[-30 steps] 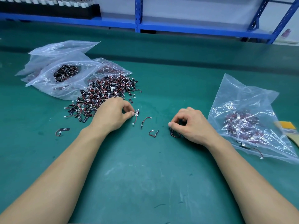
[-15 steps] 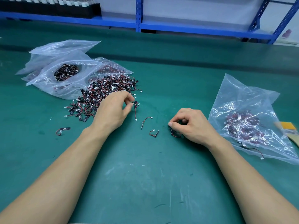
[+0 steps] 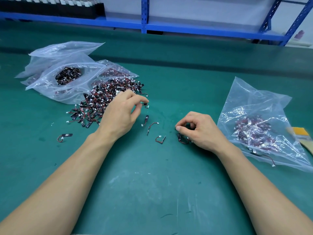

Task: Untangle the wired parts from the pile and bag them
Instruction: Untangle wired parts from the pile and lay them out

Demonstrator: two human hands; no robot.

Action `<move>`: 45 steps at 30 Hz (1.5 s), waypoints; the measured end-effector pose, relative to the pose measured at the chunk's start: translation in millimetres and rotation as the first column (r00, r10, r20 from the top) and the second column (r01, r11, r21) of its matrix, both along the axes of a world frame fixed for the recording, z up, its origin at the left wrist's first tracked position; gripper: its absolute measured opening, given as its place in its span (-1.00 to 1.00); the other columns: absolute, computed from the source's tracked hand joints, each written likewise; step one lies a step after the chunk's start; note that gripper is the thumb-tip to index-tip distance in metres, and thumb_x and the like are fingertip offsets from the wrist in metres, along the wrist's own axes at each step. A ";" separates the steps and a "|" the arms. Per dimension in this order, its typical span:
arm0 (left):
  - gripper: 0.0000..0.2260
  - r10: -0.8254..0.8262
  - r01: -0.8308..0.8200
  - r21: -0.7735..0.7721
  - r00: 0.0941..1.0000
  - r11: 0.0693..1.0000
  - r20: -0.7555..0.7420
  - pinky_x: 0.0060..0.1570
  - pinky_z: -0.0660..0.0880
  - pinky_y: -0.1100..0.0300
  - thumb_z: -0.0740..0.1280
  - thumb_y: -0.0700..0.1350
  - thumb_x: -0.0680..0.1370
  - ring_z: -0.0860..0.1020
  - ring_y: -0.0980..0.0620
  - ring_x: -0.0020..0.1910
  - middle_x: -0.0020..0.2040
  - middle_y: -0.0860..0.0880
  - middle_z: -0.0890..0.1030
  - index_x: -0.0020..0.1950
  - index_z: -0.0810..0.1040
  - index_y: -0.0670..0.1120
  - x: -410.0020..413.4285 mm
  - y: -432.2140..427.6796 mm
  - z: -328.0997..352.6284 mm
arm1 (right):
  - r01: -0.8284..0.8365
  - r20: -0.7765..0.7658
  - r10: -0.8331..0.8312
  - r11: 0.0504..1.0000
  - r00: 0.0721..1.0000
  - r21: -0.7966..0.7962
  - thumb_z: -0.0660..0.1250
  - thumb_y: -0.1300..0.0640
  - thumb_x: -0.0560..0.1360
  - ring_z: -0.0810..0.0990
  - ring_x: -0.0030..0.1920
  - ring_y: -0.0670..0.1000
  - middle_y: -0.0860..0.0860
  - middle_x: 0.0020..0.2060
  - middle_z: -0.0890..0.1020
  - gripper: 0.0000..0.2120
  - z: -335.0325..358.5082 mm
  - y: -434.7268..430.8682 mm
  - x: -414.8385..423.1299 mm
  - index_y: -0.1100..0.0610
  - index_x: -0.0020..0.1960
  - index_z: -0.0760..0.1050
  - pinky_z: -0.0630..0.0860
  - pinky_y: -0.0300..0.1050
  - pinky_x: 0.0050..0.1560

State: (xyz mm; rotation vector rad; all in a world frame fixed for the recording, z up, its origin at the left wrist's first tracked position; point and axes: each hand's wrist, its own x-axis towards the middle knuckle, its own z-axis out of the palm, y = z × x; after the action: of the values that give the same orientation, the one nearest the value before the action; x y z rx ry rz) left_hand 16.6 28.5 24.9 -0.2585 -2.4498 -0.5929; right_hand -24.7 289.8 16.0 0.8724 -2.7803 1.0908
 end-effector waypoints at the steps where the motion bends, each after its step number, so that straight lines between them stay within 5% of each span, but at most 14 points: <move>1: -0.81 -0.002 0.002 0.012 1.000 1.000 0.001 0.00 0.45 -0.01 0.31 -0.21 0.61 0.49 -0.08 -0.04 -0.09 -0.01 0.53 0.15 0.65 -0.03 0.3 -0.3 0.8 | 0.001 0.002 -0.001 1.000 1.000 -0.003 0.48 0.16 0.49 0.50 -0.23 -0.29 -0.15 -0.25 0.54 -0.93 0.1 -0.2 0.1 0.01 -0.16 0.69 0.34 -0.44 -0.19; 8: -0.75 0.014 -0.011 0.140 1.000 0.990 -0.016 -0.06 0.38 0.16 0.29 -0.27 0.58 0.45 0.09 -0.13 -0.11 0.07 0.50 0.17 0.64 -0.03 3.4 -1.5 5.0 | 0.004 0.010 -0.004 1.000 1.000 -0.001 0.48 0.14 0.49 0.50 -0.24 -0.28 -0.15 -0.23 0.56 -0.95 -0.4 0.0 -0.3 0.03 -0.14 0.70 0.33 -0.45 -0.20; 17: -0.83 -0.219 0.156 0.430 0.971 0.889 0.101 -0.26 0.36 0.36 0.39 -0.12 0.48 0.43 0.13 -0.35 -0.24 0.14 0.62 0.06 0.58 0.03 22.3 13.1 4.8 | -0.034 -0.076 0.028 0.996 0.997 -0.078 0.49 0.13 0.49 0.48 -0.23 -0.22 -0.17 -0.24 0.55 -0.92 5.7 -2.5 5.5 -0.02 -0.15 0.66 0.29 -0.35 -0.20; 22: -0.80 -0.362 0.291 0.384 0.923 0.876 0.128 -0.30 0.35 0.34 0.42 -0.06 0.47 0.42 0.05 -0.37 -0.25 0.13 0.63 0.07 0.54 0.05 39.8 29.7 -2.9 | -0.178 -0.172 0.143 0.962 0.975 -0.208 0.53 -0.06 0.40 0.51 -0.15 -0.16 -0.07 -0.18 0.60 -0.79 11.5 -19.0 22.7 0.03 -0.04 0.69 0.37 -0.30 -0.14; 36: -0.81 -0.331 0.271 0.318 0.932 0.908 0.149 -0.32 0.36 0.28 0.39 -0.19 0.42 0.38 0.00 -0.38 -0.31 0.14 0.59 -0.03 0.65 0.05 46.4 26.3 7.7 | -0.179 -0.120 0.142 0.898 0.982 -0.403 0.46 0.15 0.45 0.49 -0.23 0.16 -0.07 -0.29 0.62 -0.93 8.5 -22.3 22.3 0.07 -0.22 0.65 0.42 -0.07 -0.15; 41: -0.83 -0.421 0.322 0.366 0.877 0.873 0.233 -0.38 0.34 0.15 0.42 -0.17 0.41 0.32 -0.15 -0.42 -0.31 0.10 0.62 -0.06 0.64 0.06 48.3 6.6 11.4 | -0.111 -0.057 0.097 0.936 0.994 -0.334 0.40 0.08 0.47 0.42 -0.27 0.04 0.00 -0.31 0.60 -0.83 8.9 -18.3 19.6 0.15 -0.22 0.67 0.37 -0.12 -0.16; 45: -0.82 -0.483 0.276 0.471 0.775 0.838 0.406 -0.41 0.26 0.25 0.48 -0.05 0.38 0.24 -0.15 -0.40 -0.33 0.02 0.66 -0.04 0.61 0.10 50.1 -20.5 8.5 | -0.054 -0.086 0.044 0.993 0.995 -0.107 0.48 0.19 0.45 0.36 -0.31 -0.07 -0.15 -0.24 0.58 -0.90 13.7 2.1 6.2 0.01 -0.09 0.69 0.32 -0.26 -0.20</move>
State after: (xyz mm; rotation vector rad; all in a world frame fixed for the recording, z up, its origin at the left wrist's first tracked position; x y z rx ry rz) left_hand 66.8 8.0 33.4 -0.5068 -2.7100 -1.4851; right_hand -18.5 291.9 29.6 0.9554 -2.6179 1.1717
